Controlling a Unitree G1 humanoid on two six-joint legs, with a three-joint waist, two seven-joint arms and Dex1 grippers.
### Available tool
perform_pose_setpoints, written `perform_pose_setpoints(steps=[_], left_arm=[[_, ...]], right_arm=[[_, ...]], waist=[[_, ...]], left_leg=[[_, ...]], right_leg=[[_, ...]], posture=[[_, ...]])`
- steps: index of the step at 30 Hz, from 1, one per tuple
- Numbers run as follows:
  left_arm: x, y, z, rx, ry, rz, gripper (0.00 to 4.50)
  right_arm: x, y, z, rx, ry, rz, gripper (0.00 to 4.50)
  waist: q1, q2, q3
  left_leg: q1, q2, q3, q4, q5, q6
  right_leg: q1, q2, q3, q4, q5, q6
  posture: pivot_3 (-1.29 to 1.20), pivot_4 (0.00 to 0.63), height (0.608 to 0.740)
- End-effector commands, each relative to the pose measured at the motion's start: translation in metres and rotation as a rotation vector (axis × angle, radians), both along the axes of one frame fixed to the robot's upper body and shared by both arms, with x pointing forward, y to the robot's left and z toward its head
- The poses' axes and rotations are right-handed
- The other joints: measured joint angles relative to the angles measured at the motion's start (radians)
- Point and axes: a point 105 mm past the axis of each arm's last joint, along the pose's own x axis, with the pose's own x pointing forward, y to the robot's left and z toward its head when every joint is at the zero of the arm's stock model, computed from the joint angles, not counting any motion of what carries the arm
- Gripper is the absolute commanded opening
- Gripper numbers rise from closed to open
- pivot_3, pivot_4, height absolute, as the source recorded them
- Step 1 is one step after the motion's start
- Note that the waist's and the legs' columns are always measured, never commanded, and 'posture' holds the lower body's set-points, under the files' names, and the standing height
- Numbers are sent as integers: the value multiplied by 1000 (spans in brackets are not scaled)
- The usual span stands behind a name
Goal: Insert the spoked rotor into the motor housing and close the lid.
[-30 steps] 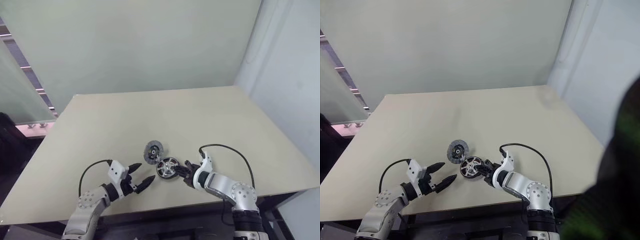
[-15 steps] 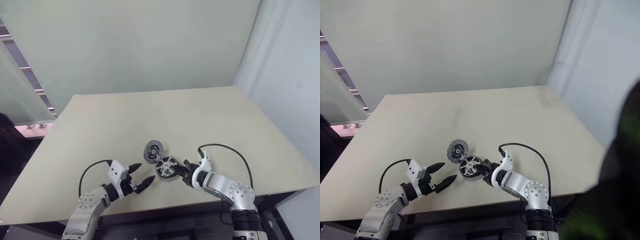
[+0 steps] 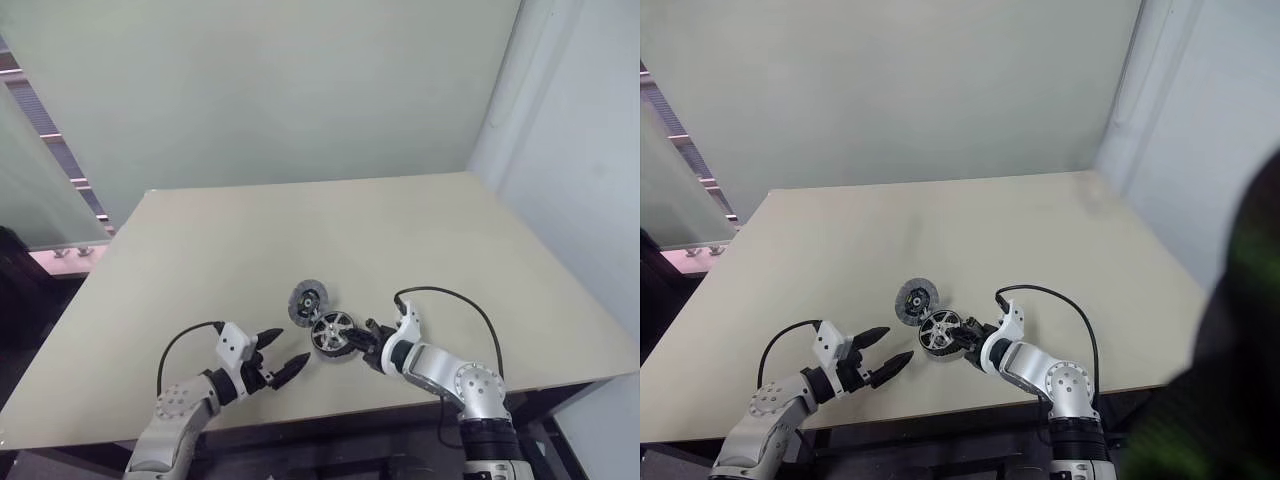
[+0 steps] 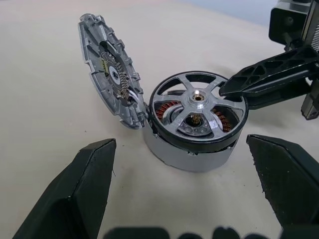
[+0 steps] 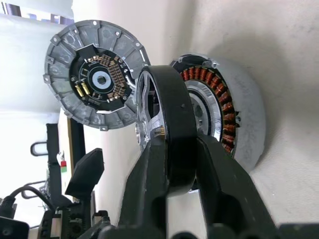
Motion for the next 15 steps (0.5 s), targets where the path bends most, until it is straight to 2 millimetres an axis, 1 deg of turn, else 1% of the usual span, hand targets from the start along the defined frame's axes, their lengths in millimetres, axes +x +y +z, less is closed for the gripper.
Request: perform_pose_setpoints(steps=[1,4,8,15], left_arm=[[3,-6,12,-4,-51,-28,4500],[3,-7,12,-5,-52,-31,4500],[3,-8,13,-7,-53,-35,4500],[2,-10,12,-10,-48,-41,4500]], right_arm=[[-6,30,21,124,-33,39,2147],[-6,28,26,131,-52,36,3191],[-6,19,37,114,-104,39,3191],[-10,-7,51,20,-182,54,3191]], waist=[[0,0,0],[0,0,0],[1,0,0],[1,0,0]], left_leg=[[0,0,0,0,0,0],[0,0,0,0,0,0],[0,0,0,1,0,0],[0,0,0,1,0,0]], right_leg=[[0,0,0,0,0,0],[0,0,0,0,0,0],[0,0,0,0,0,0],[0,0,0,0,0,0]], posture=[[0,0,740],[0,0,740],[0,0,740],[0,0,740]])
